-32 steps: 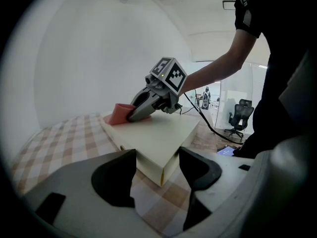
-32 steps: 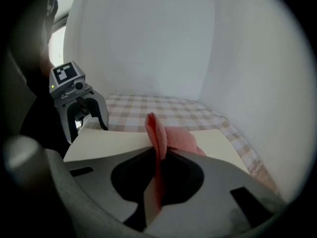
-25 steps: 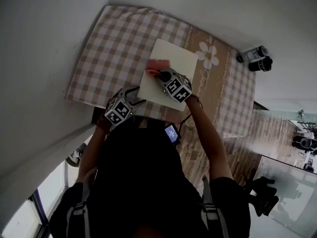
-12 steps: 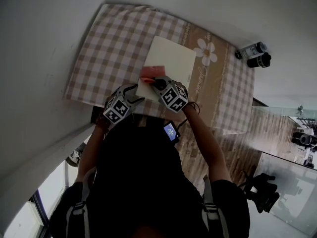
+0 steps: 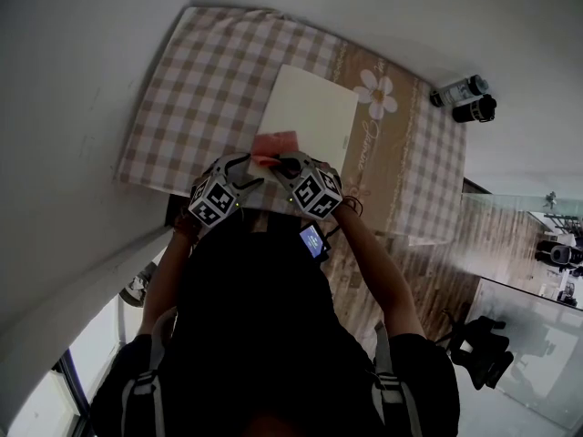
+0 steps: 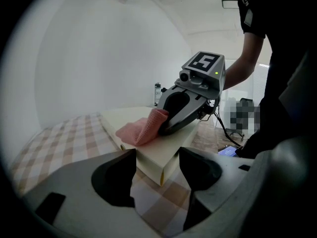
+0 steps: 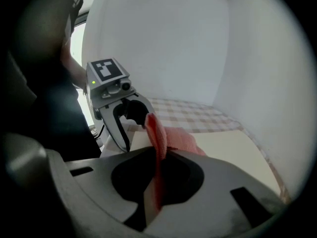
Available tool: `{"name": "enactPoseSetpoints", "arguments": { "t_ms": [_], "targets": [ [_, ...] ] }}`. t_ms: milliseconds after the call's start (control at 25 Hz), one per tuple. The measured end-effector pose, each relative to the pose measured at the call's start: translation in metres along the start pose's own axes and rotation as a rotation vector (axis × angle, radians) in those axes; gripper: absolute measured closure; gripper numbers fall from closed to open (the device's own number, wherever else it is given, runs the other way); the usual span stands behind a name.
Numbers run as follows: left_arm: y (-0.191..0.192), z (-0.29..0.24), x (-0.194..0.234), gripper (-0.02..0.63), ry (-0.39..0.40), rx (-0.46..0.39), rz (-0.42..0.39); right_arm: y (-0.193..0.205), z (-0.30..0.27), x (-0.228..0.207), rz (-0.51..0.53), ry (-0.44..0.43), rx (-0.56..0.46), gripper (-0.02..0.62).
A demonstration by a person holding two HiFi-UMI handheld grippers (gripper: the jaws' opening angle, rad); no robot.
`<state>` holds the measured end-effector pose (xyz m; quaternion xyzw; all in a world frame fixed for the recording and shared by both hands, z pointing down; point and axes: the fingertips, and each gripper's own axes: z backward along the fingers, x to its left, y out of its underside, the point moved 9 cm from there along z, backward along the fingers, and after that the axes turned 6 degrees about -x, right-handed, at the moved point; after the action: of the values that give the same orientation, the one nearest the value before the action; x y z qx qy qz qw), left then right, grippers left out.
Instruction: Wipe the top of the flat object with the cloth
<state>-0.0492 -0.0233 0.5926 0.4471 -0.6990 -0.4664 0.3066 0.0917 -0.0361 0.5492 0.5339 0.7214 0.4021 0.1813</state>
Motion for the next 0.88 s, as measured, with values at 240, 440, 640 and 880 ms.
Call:
{"name": "enactPoseSetpoints", "arguments": {
  "t_ms": [240, 440, 640, 880],
  "targets": [
    [0.003, 0.0, -0.001, 0.319, -0.002, 0.004, 0.009, -0.001, 0.003, 0.013, 0.004, -0.011, -0.005, 0.578],
    [0.004, 0.0, 0.001, 0.318, -0.003, 0.005, 0.01, -0.001, 0.005, 0.022, 0.005, -0.023, -0.013, 0.578],
    [0.003, -0.001, -0.001, 0.318, 0.004, 0.009, 0.006, -0.002, 0.008, 0.033, 0.002, -0.049, -0.013, 0.578],
    [0.004, -0.003, 0.002, 0.316, 0.002, -0.004, 0.007, -0.004, 0.007, 0.037, 0.008, -0.085, 0.003, 0.578]
  ]
}}
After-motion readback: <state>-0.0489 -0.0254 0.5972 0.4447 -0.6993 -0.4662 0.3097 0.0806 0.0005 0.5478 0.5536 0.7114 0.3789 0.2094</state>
